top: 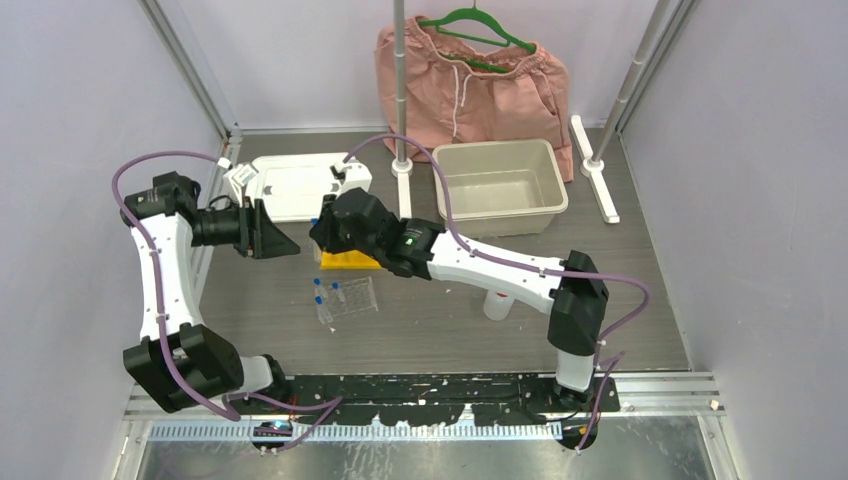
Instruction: Organize the chemistry lab equipment
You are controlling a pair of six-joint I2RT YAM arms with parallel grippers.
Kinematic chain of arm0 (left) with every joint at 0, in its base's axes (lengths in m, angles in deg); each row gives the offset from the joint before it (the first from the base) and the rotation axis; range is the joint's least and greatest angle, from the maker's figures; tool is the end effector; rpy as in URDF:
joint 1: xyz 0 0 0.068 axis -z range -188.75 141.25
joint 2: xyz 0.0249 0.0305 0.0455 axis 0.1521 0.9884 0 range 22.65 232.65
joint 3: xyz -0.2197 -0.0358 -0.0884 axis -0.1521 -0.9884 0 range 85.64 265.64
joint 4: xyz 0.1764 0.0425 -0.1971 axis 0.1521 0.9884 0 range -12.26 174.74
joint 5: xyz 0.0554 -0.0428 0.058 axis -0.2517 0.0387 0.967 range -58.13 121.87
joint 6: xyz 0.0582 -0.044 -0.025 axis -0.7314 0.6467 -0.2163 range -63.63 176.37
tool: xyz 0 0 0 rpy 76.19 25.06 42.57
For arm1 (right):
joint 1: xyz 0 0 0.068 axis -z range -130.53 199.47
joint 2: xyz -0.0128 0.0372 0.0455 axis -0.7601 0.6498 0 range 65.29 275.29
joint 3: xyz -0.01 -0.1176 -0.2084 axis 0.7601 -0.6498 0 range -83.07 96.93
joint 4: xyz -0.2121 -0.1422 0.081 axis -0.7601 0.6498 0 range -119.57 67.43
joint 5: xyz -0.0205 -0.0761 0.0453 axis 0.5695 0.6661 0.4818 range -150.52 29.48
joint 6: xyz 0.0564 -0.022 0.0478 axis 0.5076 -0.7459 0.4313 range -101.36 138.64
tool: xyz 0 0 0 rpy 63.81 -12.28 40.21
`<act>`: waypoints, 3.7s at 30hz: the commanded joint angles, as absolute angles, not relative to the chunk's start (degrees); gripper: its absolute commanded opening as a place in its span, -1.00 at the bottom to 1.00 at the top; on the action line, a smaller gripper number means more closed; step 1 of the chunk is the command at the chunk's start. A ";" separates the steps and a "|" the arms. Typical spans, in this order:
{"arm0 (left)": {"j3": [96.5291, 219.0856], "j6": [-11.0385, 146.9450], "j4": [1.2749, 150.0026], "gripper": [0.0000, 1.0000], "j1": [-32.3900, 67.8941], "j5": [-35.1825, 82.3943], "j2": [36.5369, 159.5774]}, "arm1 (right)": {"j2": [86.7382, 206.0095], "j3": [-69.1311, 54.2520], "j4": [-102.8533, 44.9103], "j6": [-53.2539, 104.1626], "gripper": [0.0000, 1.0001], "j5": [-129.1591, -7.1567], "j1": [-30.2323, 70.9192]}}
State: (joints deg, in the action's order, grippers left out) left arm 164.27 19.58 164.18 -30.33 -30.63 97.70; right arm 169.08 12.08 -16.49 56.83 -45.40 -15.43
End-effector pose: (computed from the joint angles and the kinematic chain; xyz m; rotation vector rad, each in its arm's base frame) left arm 0.2271 0.0274 0.3073 0.3850 2.2348 -1.1316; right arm 0.2107 0.4096 0.3071 -0.2935 2.0331 0.9177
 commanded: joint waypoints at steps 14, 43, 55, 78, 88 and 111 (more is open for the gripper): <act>162.85 17.07 164.76 -0.12 -29.17 -34.76 98.61 | 172.67 19.10 -27.60 63.52 -0.85 -51.96 -16.03; 158.15 11.04 158.71 -1.00 -25.83 -26.32 91.47 | 184.31 46.21 6.01 56.77 -0.08 -76.95 -8.46; 157.28 9.95 158.32 -1.00 -24.69 -25.00 90.39 | 186.20 48.71 8.43 56.47 -0.39 -79.85 -7.85; 157.46 20.51 151.11 0.99 -24.59 -18.52 90.77 | 177.84 39.61 12.25 46.12 -0.84 -65.90 -7.31; 160.49 28.21 149.60 0.99 -24.71 -12.93 95.67 | 166.32 14.21 -0.38 37.83 -0.99 -47.45 -12.49; 159.32 29.96 147.79 0.99 -25.69 -9.02 95.87 | 168.56 -5.74 -23.67 32.73 -0.99 -36.06 -21.60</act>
State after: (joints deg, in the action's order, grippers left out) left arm 158.28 29.43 149.27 -25.35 -9.02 96.74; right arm 168.82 -3.57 -15.92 32.75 -38.74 -21.20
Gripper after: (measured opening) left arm 0.996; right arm 0.235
